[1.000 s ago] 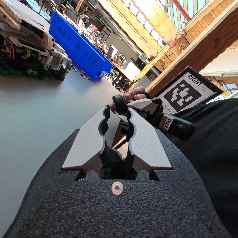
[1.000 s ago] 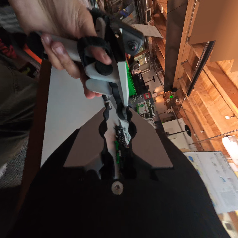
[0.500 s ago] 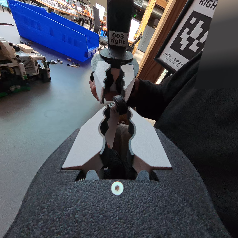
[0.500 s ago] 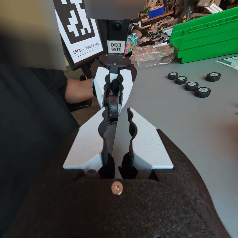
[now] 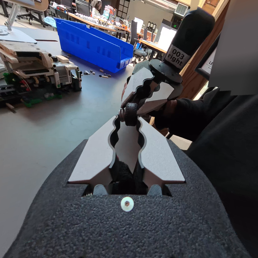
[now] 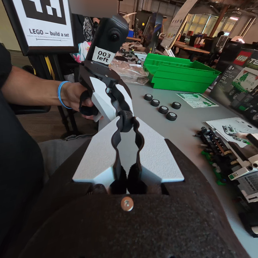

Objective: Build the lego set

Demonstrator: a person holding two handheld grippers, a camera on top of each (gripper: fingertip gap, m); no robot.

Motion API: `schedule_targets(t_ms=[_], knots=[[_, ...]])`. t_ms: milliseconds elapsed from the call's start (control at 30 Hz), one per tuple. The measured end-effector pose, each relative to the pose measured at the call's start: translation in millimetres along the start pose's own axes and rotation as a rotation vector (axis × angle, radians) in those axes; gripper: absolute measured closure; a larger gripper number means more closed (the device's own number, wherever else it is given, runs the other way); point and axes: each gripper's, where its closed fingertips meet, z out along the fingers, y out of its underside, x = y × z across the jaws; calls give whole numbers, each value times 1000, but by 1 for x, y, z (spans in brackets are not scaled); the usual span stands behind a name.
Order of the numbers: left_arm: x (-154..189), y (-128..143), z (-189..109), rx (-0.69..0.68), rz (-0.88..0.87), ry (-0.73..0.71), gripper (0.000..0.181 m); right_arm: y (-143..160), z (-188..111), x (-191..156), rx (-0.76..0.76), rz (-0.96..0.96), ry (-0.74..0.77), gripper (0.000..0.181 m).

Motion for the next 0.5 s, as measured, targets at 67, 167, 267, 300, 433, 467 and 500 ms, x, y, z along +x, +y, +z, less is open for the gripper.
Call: schedule_targets(t_ms=[67, 167, 267, 300, 433, 467, 500], knots=[[0, 0, -1, -7, 61, -30, 161, 1, -1, -1, -20, 21, -32, 167], [0, 4, -1, -46, 170, -73, 161, 5, -3, -2, -51, -13, -44, 160], [4, 6, -2, -78, 228, -72, 160, 6, -4, -8, -73, -8, -102, 159], [5, 8, -2, -92, 238, -66, 160, 6, -4, -11, -82, -4, -133, 161], [7, 16, -2, -155, 276, -53, 160, 13, -3, -18, -129, -44, -175, 161], [7, 18, -2, -169, 293, -51, 160, 15, -3, -19, -140, -46, -184, 160], [8, 19, -2, -176, 306, -53, 160, 16, -4, -19, -149, -53, -187, 160]])
